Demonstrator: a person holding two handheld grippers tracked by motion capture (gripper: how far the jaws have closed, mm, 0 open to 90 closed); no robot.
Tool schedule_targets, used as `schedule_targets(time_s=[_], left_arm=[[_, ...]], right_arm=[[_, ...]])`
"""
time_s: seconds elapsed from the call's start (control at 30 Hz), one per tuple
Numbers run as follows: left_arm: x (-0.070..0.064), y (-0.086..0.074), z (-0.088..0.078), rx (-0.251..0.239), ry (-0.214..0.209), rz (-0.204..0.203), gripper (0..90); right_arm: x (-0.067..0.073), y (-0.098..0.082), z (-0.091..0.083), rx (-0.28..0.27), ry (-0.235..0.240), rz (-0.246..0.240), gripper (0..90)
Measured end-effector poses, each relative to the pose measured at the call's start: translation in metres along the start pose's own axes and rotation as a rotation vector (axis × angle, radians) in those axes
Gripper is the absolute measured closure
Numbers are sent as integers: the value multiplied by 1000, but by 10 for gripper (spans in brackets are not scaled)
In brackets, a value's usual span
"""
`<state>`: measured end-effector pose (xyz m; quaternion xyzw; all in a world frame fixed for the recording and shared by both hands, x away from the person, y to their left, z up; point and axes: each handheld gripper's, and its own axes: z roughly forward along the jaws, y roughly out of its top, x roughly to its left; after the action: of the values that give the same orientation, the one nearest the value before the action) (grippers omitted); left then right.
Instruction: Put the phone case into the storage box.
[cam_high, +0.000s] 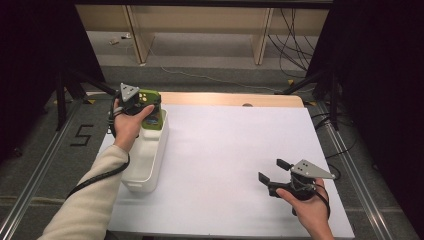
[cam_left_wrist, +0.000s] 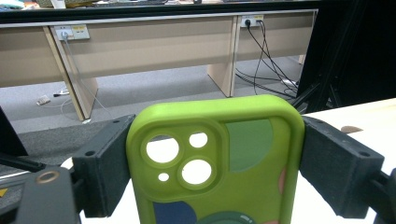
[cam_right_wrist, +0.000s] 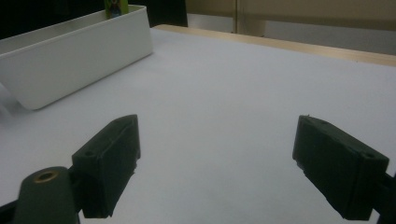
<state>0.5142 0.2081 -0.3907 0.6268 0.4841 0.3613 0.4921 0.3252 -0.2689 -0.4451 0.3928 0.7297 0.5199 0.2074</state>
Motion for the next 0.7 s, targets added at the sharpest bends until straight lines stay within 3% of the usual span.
schedule_targets(time_s=[0.7], left_arm=[[2, -6, 4, 27, 10, 4, 159]], right_arm=[[0, 0, 0, 1, -2, -2, 162]])
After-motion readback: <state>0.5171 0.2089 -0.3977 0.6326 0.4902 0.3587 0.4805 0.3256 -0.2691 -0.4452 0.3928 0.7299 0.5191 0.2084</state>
